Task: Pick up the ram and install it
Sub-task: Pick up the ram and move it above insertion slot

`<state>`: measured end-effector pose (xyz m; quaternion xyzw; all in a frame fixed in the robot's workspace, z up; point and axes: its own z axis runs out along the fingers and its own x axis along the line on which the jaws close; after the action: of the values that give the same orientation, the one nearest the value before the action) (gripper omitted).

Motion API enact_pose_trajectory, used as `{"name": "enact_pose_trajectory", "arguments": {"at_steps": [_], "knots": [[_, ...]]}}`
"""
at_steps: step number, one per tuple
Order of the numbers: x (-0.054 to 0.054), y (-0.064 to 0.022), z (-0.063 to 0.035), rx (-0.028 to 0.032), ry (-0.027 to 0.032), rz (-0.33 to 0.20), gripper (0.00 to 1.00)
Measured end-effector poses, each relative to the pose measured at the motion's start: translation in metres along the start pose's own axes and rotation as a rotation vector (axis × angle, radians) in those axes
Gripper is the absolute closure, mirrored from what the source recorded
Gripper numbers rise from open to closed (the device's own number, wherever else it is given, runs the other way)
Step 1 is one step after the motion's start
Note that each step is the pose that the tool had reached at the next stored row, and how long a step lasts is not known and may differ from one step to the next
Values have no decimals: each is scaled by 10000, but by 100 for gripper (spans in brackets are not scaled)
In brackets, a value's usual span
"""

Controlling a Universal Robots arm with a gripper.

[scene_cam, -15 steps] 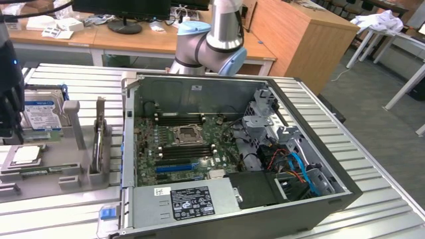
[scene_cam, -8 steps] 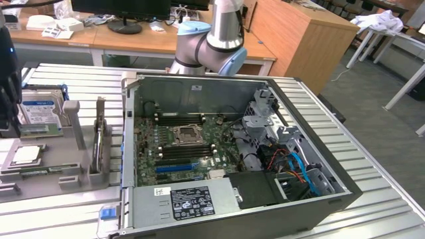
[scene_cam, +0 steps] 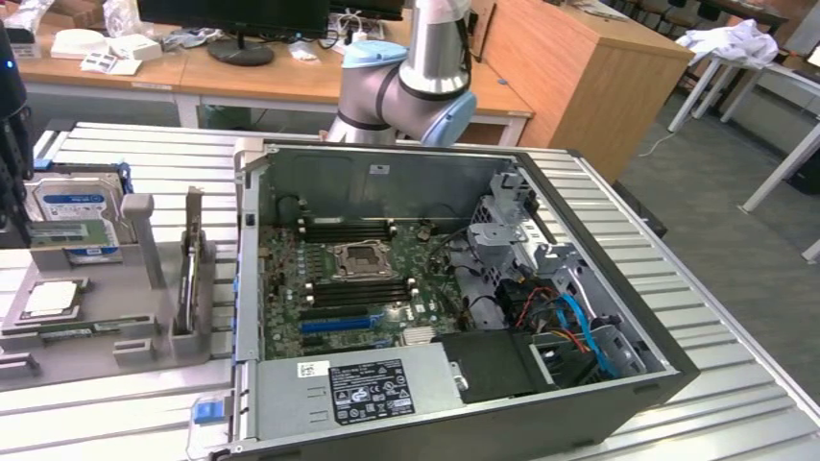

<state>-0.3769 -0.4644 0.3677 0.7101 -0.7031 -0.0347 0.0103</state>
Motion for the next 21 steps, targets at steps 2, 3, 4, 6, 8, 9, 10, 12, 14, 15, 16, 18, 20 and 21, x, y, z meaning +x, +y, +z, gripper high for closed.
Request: {"name": "enact_pose_trajectory", "arguments": {"at_steps": [2, 3, 4, 6, 8, 9, 10, 12, 14, 15, 16, 18, 20, 21], "knots": [[0, 0, 0, 0, 0, -1, 86], [0, -3, -1, 0, 0, -2, 86], [1, -12, -3, -2, 2, -3, 86], [0, -32, -3, 0, 1, 0, 86], [0, -63, -5, -1, 1, 0, 86], [0, -81, -6, 0, 0, 0, 86], [1, -102, -7, 0, 1, 0, 86], [1, -143, -10, 0, 0, 0, 86], [1, -186, -13, -1, 1, 0, 86], [2, -208, -14, -1, 2, 0, 86], [2, -230, -16, -1, 2, 0, 86], [2, -275, -18, 0, 0, -1, 86], [3, -317, -21, 0, 0, -2, 86], [3, -338, -23, -1, 1, -1, 86]]}}
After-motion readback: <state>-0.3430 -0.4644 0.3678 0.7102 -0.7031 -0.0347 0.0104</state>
